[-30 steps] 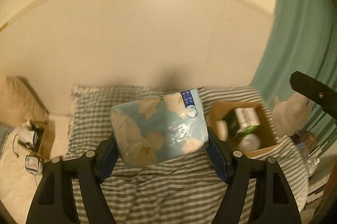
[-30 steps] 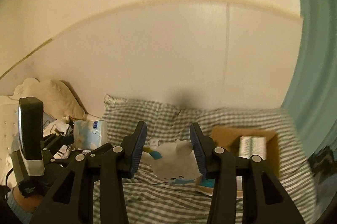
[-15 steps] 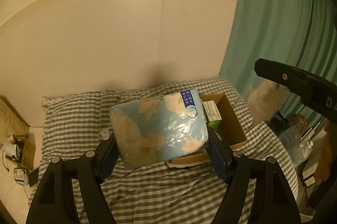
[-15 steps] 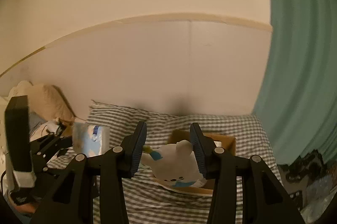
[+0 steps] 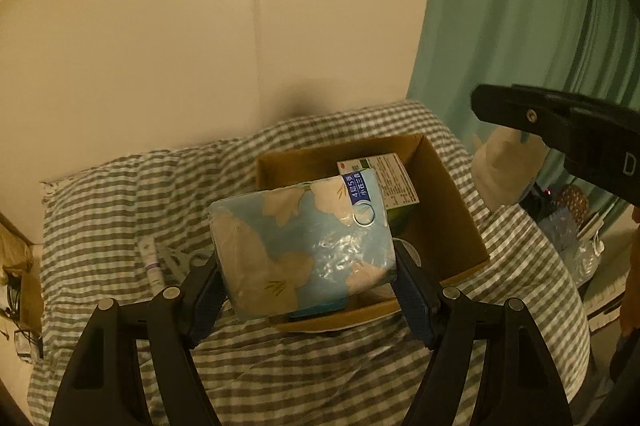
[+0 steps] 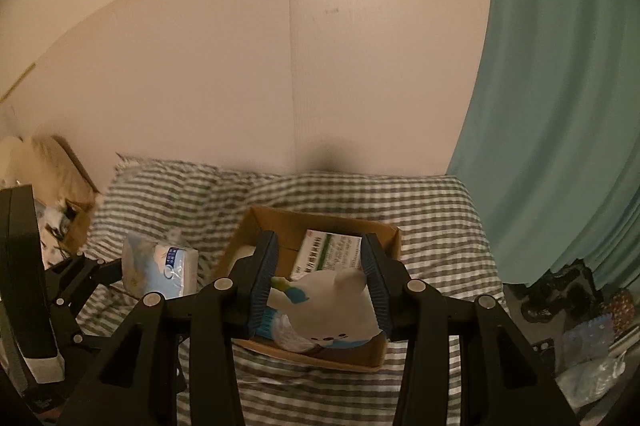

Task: Organize objects
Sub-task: 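Carry the tissue pack and bear toy into the cardboard box and open both tools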

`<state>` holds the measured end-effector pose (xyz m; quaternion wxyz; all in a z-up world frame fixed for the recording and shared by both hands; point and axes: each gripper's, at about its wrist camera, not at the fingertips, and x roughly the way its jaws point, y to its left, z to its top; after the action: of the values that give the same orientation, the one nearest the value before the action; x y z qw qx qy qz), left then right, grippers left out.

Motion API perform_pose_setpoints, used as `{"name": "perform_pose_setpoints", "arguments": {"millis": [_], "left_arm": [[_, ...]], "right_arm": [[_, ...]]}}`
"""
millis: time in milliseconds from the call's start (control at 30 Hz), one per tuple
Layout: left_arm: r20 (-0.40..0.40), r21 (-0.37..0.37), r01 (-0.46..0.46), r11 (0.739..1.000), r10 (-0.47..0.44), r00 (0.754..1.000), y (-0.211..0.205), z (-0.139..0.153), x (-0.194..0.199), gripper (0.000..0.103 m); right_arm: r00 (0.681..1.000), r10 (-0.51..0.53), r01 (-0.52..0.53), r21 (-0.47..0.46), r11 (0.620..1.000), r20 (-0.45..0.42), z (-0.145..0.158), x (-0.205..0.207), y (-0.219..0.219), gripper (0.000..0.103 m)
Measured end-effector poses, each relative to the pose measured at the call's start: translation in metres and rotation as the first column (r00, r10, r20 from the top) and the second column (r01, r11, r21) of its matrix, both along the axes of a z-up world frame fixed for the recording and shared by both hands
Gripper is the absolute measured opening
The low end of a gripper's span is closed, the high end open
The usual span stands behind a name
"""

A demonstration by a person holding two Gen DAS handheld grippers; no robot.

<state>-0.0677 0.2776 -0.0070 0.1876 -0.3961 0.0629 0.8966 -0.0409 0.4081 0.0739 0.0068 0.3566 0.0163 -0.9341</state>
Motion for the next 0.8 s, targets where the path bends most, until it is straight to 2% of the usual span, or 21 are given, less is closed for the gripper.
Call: {"name": "perform_pose_setpoints", "arguments": {"millis": [433,800], "left_arm": [[0.028,-0.042,0.033,0.999,-0.032,0.999,0.029,-0.030,-0.028,0.077],[0.059,-0.027,0.027,0.999,-0.025,0.998,0.035,-0.041,-0.041,0.077]], "right_arm": [[0.998,0.033,-0.039,0.096,0.995,0.061,-0.041,-0.045,-0.003,0.043],[0.995,0.041,-0.048,0.072,0.996,0.093,-0.061,-0.061,0.012,0.043]]}}
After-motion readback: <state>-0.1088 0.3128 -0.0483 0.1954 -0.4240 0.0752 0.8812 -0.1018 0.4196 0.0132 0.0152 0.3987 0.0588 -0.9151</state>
